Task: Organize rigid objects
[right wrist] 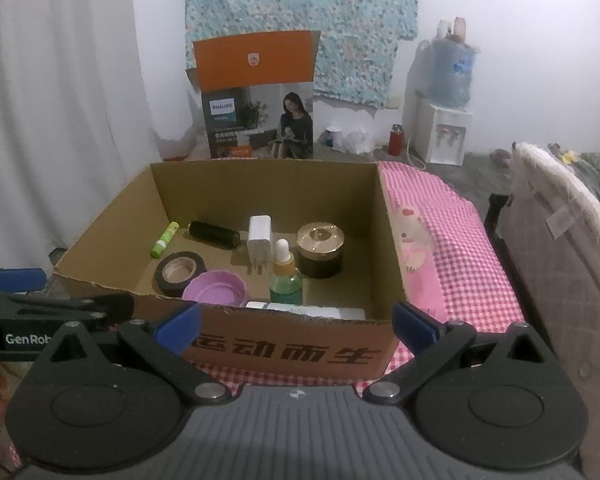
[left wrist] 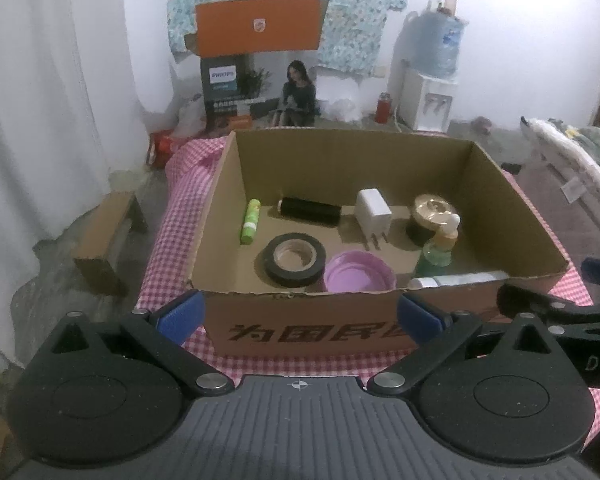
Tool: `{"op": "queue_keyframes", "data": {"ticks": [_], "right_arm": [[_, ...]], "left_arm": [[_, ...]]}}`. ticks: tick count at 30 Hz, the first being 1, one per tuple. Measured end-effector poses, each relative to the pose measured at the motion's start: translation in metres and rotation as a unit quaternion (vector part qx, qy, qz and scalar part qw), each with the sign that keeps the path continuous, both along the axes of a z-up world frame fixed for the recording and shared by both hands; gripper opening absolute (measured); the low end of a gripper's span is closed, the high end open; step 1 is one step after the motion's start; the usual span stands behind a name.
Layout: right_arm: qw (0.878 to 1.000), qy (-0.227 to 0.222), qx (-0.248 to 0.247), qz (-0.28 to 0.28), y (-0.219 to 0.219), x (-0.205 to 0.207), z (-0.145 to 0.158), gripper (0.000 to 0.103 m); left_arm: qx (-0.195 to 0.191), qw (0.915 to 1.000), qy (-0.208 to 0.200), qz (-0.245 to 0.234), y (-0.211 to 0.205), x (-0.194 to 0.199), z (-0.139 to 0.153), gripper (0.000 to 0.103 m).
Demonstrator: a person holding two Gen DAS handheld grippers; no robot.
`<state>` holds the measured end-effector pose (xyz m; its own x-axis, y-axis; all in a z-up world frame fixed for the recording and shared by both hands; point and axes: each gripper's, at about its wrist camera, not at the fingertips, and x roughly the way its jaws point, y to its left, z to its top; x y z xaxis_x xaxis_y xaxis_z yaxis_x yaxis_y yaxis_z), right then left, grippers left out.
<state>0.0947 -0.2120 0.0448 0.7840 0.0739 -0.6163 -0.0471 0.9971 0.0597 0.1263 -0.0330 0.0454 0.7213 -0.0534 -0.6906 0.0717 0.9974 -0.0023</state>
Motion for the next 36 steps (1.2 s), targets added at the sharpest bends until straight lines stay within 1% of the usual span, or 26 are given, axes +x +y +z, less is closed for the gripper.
{"op": "queue_keyframes", "data": {"ticks": [18,36], "right_arm": [[1.0,0.017,0.009,-0.01,-0.0008,0.0019,-0.005,0.103],[0.999,0.027,0.011,-0.013,0.0018,0.0033,-0.0068,0.103]], "left_arm": [[0.014,0.9997,0.019,0.01,-0.0014,-0.0014,0.0001,0.103],[0.015,0.9994,0.028,0.012,0.0004,-0.0013,-0.0011,0.103]]}}
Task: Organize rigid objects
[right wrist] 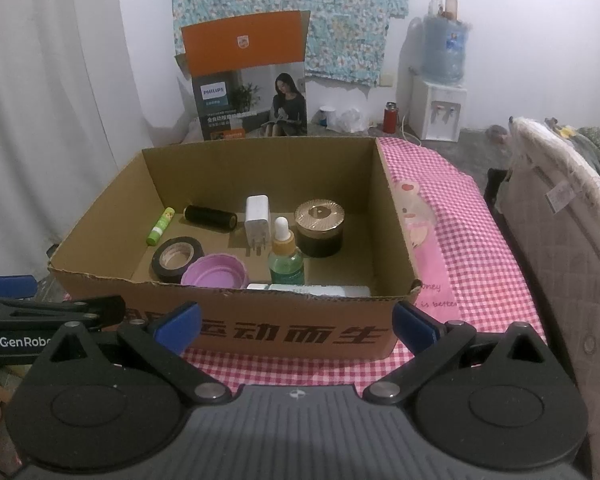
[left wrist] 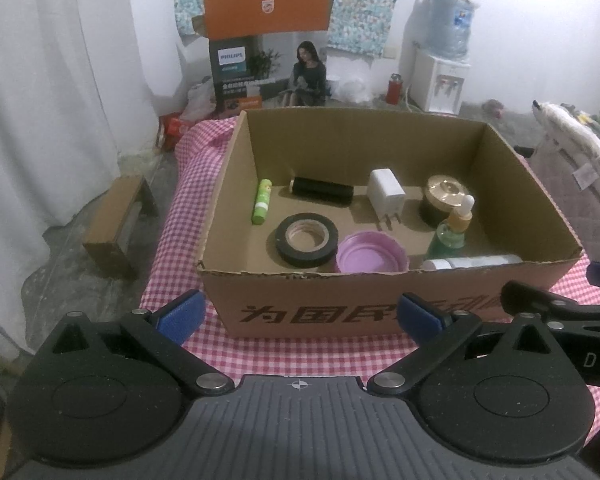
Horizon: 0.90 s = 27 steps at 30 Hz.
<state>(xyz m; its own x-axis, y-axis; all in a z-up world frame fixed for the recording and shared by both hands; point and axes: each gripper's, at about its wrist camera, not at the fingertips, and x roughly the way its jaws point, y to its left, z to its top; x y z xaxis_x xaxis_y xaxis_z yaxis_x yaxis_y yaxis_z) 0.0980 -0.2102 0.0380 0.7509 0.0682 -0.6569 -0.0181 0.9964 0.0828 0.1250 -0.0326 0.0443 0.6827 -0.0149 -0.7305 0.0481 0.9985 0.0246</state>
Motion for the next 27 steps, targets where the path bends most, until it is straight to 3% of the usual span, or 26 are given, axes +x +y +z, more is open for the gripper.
{"op": "queue_keyframes", "data": {"ticks": [27], "right_arm": [[1.0,0.005,0.004,0.001,-0.0009,0.0018,-0.0048,0.103]], "left_arm": [[0.004,1.0,0.002,0.001,0.0003,0.0028,-0.0012,0.103]]}}
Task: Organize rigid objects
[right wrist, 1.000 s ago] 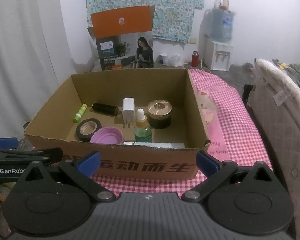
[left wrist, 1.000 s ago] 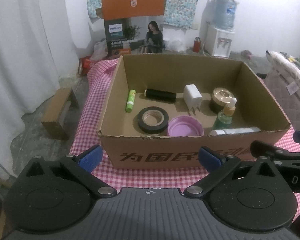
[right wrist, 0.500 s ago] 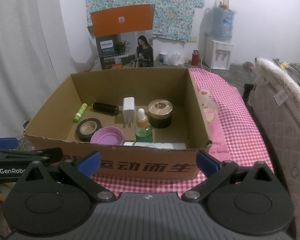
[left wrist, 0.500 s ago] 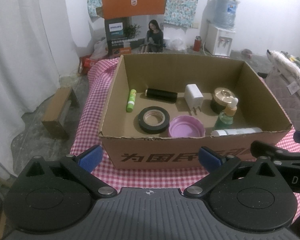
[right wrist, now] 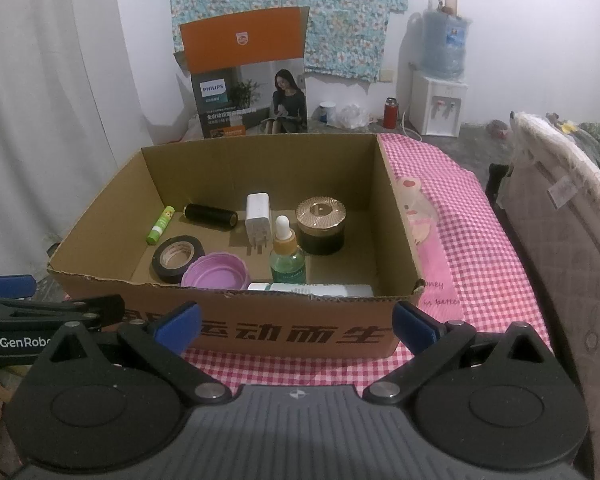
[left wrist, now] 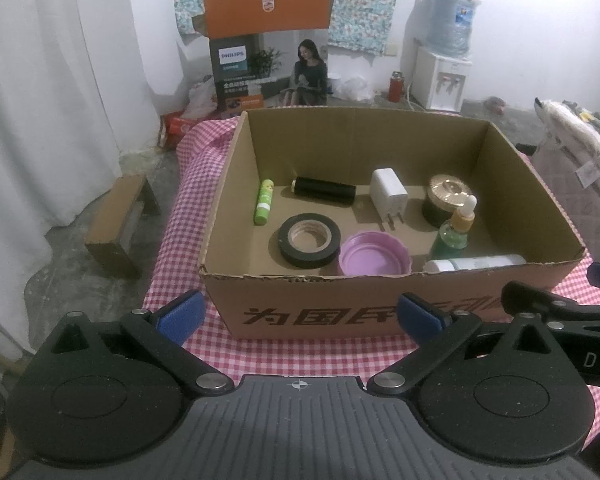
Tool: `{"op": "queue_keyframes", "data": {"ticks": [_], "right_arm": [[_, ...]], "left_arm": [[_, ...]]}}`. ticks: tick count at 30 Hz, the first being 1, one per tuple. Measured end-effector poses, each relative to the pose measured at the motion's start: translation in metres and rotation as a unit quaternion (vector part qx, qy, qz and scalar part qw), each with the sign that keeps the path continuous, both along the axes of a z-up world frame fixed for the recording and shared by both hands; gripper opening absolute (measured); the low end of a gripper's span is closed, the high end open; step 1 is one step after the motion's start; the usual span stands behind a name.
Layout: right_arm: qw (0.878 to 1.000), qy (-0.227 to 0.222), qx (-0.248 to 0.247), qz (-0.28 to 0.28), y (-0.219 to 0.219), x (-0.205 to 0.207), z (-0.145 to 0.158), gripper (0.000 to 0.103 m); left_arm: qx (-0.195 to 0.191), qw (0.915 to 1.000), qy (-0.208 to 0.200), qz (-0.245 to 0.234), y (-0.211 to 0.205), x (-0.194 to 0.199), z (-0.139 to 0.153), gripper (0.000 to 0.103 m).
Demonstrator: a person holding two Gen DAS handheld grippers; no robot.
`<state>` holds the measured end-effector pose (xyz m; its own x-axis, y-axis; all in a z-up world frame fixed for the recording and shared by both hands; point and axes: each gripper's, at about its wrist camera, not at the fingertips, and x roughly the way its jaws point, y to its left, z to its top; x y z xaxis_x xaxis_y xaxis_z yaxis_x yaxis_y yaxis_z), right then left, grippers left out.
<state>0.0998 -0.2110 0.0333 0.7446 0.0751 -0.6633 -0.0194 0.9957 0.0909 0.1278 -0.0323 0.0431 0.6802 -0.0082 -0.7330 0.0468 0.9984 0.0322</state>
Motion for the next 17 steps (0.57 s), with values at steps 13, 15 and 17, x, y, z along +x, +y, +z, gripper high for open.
{"op": "queue_keyframes", "data": {"ticks": [13,15,17], "right_arm": [[1.0,0.001,0.0,0.0,-0.0013,0.0003,0.0,0.103],[1.0,0.001,0.0,0.0,-0.0015,-0.0002,-0.0001,0.103],[1.0,0.002,0.0,0.0,-0.0016,-0.0001,0.0,0.103]], "left_arm": [[0.0,1.0,0.001,0.0,-0.001,0.0001,0.0007,0.103],[0.0,1.0,0.001,0.0,-0.0011,0.0001,0.0007,0.103],[0.0,1.0,0.001,0.0,-0.0013,-0.0003,0.0008,0.103]]}}
